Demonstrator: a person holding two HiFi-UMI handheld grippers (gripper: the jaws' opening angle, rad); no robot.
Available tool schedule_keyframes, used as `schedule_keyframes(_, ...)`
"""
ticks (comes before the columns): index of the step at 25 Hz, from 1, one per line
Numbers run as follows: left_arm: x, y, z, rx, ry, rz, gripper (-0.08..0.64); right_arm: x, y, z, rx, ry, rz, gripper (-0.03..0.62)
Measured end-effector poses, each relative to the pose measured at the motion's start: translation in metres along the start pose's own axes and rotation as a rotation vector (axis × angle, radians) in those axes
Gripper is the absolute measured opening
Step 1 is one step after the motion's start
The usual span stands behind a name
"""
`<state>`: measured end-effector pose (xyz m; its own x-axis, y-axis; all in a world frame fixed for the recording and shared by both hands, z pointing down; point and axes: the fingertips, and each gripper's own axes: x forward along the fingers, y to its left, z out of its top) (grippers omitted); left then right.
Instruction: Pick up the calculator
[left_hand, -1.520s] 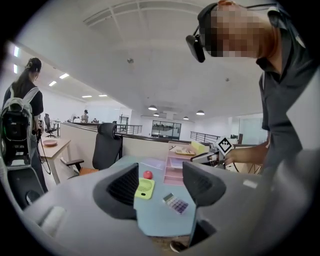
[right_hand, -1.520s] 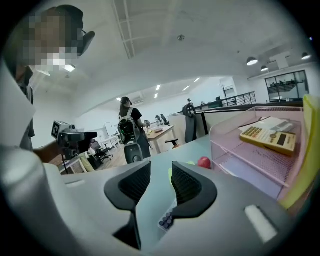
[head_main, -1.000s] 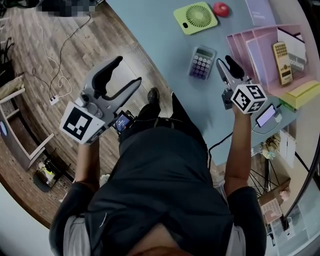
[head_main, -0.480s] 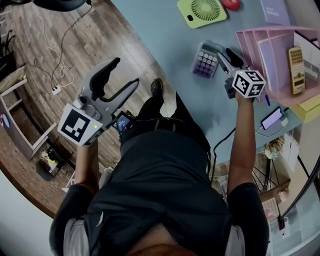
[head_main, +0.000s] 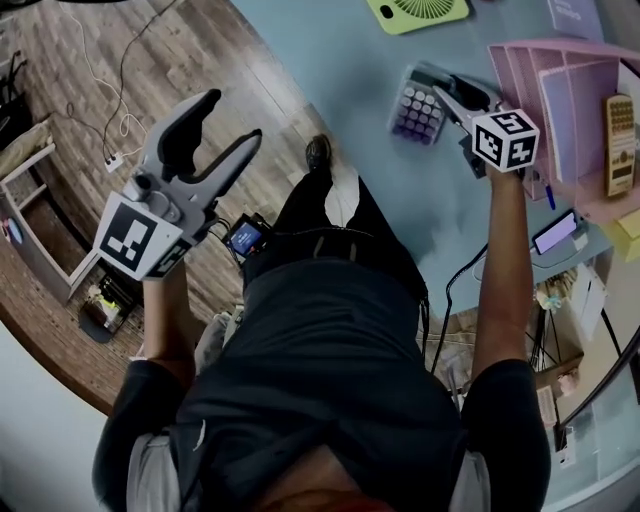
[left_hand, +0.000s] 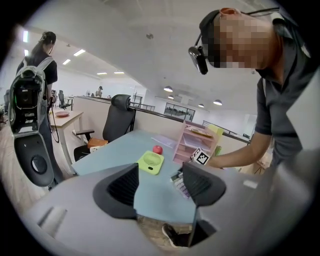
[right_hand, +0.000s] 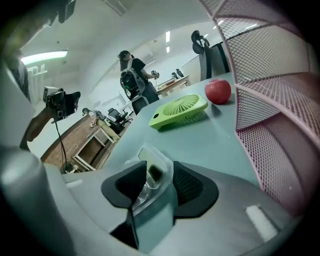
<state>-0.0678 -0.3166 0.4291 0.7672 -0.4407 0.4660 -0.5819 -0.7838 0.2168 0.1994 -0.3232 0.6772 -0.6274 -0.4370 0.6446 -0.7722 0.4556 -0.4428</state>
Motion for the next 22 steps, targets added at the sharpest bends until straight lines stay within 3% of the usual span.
schedule_keyframes(4, 0.009, -0.014, 0.007, 0.013, -0.015, -0.028, 0.296, -0.008, -0.008, -0.005, 0.147, -0.058, -0.021, 0.114)
schedule_keyframes(8, 0.001, -0.023, 0.019, 0.023, -0.042, -0.059, 0.296, -0.027, 0.003, 0.002, 0.235, -0.153, -0.078, 0.091)
schedule_keyframes(17, -0.024, -0.025, 0.028, 0.068, -0.065, -0.059, 0.296, -0.074, 0.052, 0.015, 0.098, -0.25, -0.239, 0.083)
schedule_keyframes(22, -0.039, -0.033, 0.037, 0.075, -0.091, -0.068, 0.296, -0.105, 0.064, 0.026, 0.016, -0.31, -0.376, 0.081)
